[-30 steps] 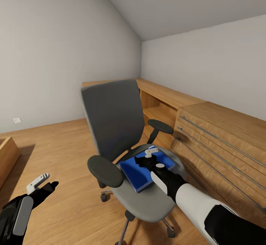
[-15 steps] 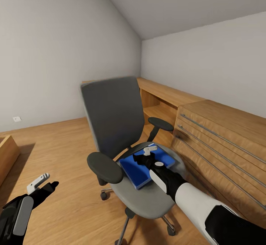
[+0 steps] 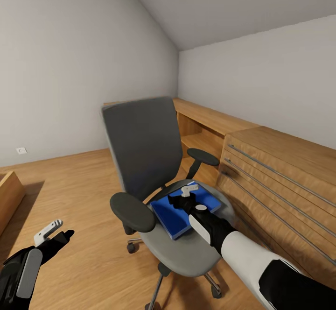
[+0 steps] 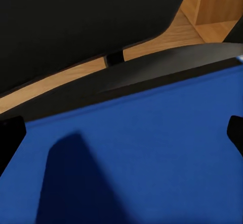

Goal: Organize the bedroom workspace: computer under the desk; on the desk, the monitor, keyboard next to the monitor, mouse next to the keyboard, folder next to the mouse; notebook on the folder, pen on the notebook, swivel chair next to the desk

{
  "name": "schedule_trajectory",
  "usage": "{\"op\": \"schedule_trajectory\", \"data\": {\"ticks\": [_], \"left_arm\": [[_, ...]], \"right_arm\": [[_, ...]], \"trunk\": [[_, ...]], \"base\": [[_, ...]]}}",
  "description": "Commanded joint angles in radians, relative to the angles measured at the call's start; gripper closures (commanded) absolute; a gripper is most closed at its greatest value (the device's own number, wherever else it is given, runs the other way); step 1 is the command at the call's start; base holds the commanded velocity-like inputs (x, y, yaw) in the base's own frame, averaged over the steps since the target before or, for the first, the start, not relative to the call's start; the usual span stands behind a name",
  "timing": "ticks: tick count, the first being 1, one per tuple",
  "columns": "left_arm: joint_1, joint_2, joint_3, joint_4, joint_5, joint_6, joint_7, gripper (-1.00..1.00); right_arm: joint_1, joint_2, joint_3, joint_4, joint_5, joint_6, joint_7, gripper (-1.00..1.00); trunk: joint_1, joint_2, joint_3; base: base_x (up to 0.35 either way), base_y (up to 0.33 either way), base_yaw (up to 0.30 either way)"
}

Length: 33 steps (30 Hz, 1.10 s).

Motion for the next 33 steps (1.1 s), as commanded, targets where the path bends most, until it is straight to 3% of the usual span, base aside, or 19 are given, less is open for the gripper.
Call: {"op": "schedule_trajectory", "data": {"ticks": [1,33], "left_arm": [[-0.001,0.000,0.000,-0.001,0.011,0.004,0.008,-1.00],[-0.001,0.003,0.000,0.001,0.012,0.004,0.006,-1.00]], "right_arm": [[0.000,-0.001,0.010,0.076,-0.017,0.002,-0.006,-1.00],[0.000,-0.001,0.010,0.076,-0.017,0.002,-0.006,-1.00]], "trunk": [[0.000,0.000,-0.001],[0.000,0.000,-0.001]], "base": [[0.000,0.000,0.000],[-0.116,-0.019,0.000]]}}
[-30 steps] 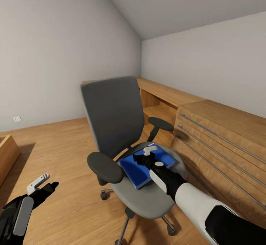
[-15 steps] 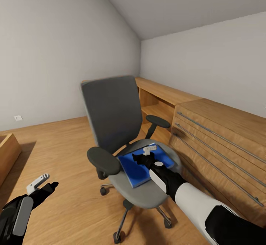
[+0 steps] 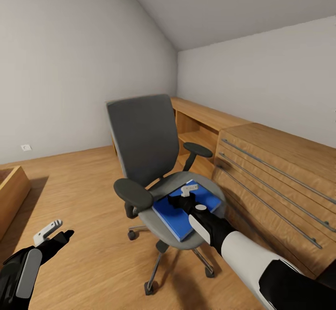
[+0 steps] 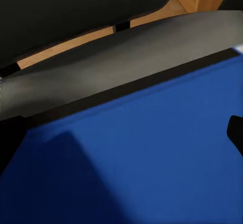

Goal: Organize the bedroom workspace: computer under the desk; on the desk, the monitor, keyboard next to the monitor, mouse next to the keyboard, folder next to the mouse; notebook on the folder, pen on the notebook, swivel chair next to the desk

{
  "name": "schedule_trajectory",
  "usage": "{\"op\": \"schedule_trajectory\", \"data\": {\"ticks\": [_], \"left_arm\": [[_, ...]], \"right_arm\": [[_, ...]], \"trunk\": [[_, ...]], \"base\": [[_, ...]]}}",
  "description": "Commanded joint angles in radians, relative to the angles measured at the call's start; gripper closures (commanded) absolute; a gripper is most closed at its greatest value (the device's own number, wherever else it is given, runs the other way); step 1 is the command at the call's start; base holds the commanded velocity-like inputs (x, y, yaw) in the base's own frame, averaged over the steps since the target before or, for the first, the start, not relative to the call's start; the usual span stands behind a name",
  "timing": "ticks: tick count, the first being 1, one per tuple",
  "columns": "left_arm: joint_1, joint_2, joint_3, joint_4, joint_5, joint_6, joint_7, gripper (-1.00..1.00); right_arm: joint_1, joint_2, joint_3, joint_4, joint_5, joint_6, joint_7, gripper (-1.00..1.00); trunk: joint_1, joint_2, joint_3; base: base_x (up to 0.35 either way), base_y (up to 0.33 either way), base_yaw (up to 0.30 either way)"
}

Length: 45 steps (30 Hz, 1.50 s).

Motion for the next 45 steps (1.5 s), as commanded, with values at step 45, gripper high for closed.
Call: {"op": "schedule_trajectory", "data": {"ticks": [45], "left_arm": [[0.000,-0.002,0.000,0.009,0.012,0.004,0.008,-1.00]], "right_arm": [[-0.001,-0.001,0.010,0.080,-0.013,0.002,-0.007,-1.00]], "trunk": [[0.000,0.000,-0.001]], "base": [[-0.071,-0.010,0.000]]}}
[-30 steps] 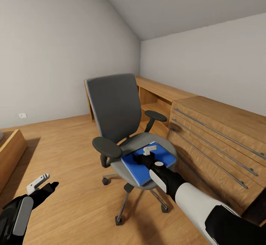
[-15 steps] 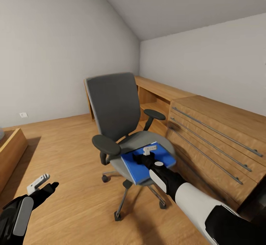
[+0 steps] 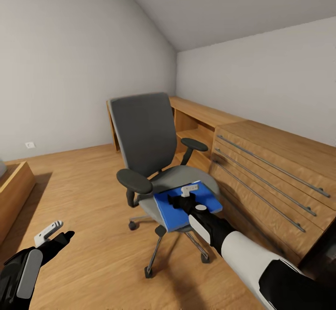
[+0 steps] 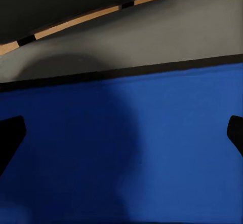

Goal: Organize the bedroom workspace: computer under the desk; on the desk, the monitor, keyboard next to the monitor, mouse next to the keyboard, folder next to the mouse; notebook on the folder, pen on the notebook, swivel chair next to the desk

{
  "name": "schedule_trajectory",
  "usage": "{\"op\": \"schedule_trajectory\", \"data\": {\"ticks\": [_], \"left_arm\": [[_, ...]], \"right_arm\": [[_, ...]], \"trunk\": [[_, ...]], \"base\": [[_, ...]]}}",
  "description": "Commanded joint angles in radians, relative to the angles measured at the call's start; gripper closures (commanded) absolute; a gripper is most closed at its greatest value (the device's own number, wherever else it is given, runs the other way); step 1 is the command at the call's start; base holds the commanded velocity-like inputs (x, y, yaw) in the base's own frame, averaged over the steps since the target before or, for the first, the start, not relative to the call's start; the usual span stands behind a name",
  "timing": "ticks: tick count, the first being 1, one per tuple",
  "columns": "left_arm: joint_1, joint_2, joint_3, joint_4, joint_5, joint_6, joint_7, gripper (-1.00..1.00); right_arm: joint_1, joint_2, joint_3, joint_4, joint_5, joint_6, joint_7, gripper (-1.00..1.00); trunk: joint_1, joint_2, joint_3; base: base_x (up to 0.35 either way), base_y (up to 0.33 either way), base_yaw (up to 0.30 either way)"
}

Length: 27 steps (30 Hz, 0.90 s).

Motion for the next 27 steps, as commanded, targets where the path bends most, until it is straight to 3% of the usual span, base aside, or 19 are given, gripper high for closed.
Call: {"op": "schedule_trajectory", "data": {"ticks": [1,7,27], "left_arm": [[-0.001,0.000,0.000,-0.001,0.010,0.004,0.008,-1.00],[-0.001,-0.001,0.000,-0.001,0.011,0.004,0.008,-1.00],[-0.001,-0.001,0.000,-0.001,0.011,0.004,0.008,-1.00]], "right_arm": [[0.000,-0.001,0.008,0.077,-0.013,0.002,-0.008,-1.00],[0.000,-0.001,0.008,0.077,-0.013,0.002,-0.008,-1.00],[0.000,-0.001,0.008,0.076,-0.013,0.002,-0.007,-1.00]], "trunk": [[0.000,0.000,-0.001],[0.000,0.000,-0.001],[-0.004,0.007,0.002]], "base": [[-0.192,0.000,0.000],[-0.142,0.000,0.000],[-0.005,0.000,0.000]]}}
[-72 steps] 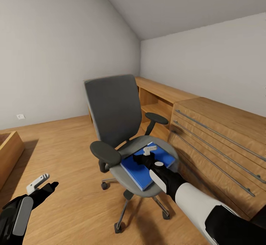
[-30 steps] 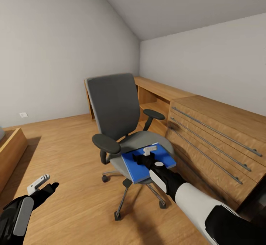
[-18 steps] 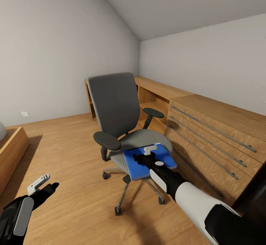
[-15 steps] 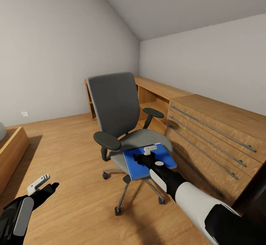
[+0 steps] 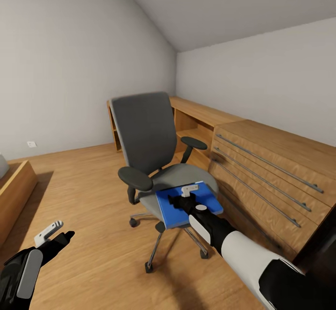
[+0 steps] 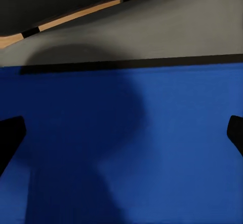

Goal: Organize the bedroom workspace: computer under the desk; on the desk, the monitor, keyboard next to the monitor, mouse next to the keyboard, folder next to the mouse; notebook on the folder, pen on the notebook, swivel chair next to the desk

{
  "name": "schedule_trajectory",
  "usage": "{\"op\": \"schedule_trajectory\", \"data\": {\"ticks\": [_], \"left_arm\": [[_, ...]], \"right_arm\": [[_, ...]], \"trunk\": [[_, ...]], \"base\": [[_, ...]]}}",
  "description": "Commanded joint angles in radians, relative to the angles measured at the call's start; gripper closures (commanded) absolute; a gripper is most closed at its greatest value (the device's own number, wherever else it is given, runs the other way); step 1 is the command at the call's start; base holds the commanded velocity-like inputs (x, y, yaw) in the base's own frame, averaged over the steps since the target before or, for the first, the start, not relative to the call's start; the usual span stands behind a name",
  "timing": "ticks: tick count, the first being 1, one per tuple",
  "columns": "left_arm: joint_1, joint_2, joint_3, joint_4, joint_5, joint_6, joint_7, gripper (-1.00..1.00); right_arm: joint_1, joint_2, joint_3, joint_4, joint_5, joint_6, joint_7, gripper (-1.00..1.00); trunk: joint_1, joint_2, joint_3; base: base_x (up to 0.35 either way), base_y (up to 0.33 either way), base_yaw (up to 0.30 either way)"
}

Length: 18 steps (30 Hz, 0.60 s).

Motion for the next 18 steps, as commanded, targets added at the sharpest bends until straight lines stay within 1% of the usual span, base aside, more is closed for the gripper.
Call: {"op": "schedule_trajectory", "data": {"ticks": [1,18], "left_arm": [[-0.001,0.000,0.000,-0.001,0.010,0.004,0.008,-1.00],[-0.001,-0.001,0.000,-0.001,0.009,0.004,0.008,-1.00]], "right_arm": [[0.001,-0.001,0.009,0.071,-0.017,0.002,-0.007,-1.00],[0.001,-0.001,0.009,0.071,-0.017,0.002,-0.006,-1.00]], "trunk": [[-0.004,0.007,0.002],[-0.069,0.126,0.055]], "base": [[0.000,0.000,0.000],[0.000,0.000,0.000]]}}
